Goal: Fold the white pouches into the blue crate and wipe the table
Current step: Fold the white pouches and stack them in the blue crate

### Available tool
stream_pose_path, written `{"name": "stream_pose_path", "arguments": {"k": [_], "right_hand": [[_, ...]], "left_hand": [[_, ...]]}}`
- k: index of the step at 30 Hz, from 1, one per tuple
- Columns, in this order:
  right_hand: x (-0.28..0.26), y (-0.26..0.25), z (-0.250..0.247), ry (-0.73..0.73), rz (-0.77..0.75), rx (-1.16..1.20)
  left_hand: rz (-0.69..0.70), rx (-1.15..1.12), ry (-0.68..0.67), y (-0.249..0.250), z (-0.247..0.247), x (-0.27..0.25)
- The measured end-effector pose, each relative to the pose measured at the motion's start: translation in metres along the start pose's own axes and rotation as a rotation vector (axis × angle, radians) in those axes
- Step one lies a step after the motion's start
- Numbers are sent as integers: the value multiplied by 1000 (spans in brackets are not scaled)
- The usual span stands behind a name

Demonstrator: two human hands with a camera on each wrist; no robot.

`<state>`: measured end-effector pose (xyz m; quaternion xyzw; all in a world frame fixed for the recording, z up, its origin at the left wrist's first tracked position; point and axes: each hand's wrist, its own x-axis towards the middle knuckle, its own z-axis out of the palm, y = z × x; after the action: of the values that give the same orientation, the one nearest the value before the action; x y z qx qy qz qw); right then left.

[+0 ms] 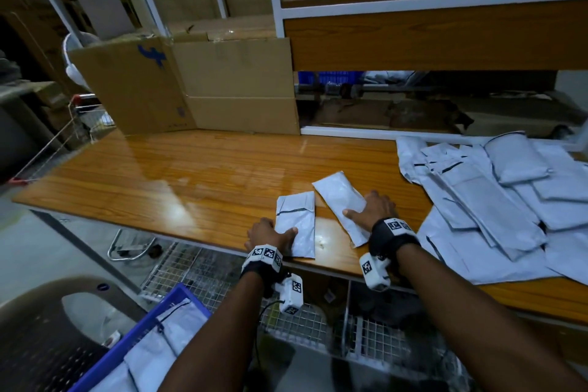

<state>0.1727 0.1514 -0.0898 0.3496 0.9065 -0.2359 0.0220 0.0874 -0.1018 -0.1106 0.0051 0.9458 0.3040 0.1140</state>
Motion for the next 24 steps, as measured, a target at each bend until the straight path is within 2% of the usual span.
{"name": "stream_pose_path", "arguments": {"k": [3, 5, 9, 12, 15, 24], "right_hand": [[0, -6, 0, 12, 76, 26], [3, -6, 1, -42, 103, 106], [8, 0, 4, -132, 73, 162], [-1, -6, 12, -146, -6, 213], [-9, -28, 25, -165, -136, 164], [-67, -159, 103, -298, -428, 304]], "left_hand": [[-28, -43, -24, -5, 6, 6], [-71, -88, -32, -8, 4, 5], [-132, -194, -84, -13, -11, 1], [-137, -334, -77, -30, -19, -4], [-131, -462, -45, -57, -27, -12], [-149, -554, 191, -169, -85, -31]]}}
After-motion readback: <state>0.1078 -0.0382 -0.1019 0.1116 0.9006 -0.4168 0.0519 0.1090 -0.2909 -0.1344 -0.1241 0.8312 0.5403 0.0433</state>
